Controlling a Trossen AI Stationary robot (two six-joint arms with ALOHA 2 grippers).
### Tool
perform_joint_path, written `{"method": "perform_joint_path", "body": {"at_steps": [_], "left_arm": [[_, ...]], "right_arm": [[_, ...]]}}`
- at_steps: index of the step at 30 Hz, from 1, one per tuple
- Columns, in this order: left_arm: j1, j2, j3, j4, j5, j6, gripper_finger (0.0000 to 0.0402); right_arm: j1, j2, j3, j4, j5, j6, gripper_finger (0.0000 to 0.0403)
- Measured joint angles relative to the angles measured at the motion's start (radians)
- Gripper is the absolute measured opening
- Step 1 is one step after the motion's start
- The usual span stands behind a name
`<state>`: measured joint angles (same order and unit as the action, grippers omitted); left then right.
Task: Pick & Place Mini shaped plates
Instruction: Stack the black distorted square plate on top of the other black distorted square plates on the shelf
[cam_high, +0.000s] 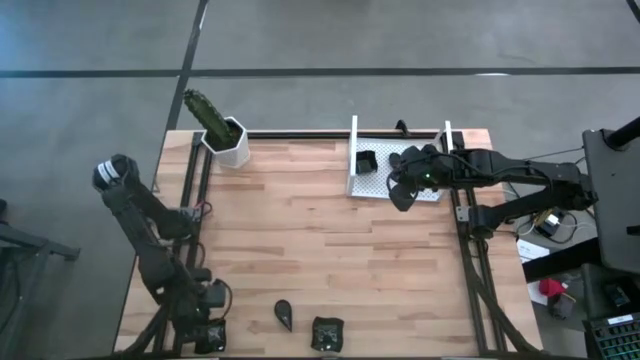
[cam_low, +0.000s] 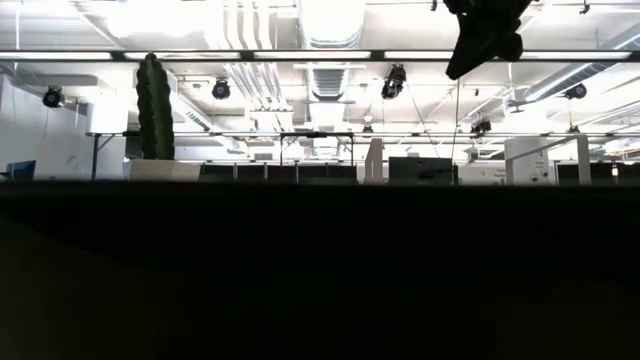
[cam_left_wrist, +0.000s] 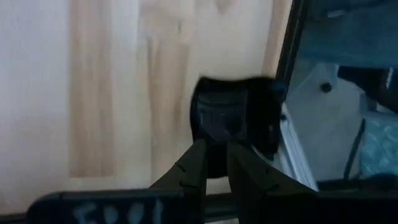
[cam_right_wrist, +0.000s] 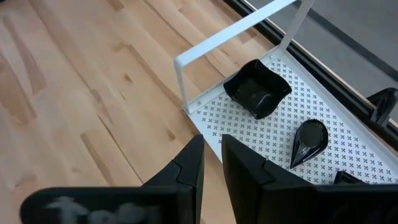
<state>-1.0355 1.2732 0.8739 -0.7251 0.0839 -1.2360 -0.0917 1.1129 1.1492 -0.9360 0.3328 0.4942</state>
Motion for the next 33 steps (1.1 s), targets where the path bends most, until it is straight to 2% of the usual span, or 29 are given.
{"method": "perform_joint_path", "body": {"at_steps": [7,14,27,33], "left_arm": [[-0.010,0.000,-0.125,0.104,0.029,-0.004,0.0055],[-0.010,0.000,-0.218,0.352,0.029,-0.014,0.0055],[-0.010,0.000,-0.259,0.351,0.018,-0.022,0.0055],[-0.010,0.044,-0.260,0.398,0.011,-0.022,0.0055]], "right_arm": [[0.000,0.003,-0.002,0.000,0.000,0.002,0.0052],[0.000,0.002,-0.002,0.000,0.000,0.004,0.0052],[0.000,0.002,-0.002,0.000,0.001,0.023,0.0052],[0.000,0.002,-0.002,0.000,0.000,0.023,0.0052]]}}
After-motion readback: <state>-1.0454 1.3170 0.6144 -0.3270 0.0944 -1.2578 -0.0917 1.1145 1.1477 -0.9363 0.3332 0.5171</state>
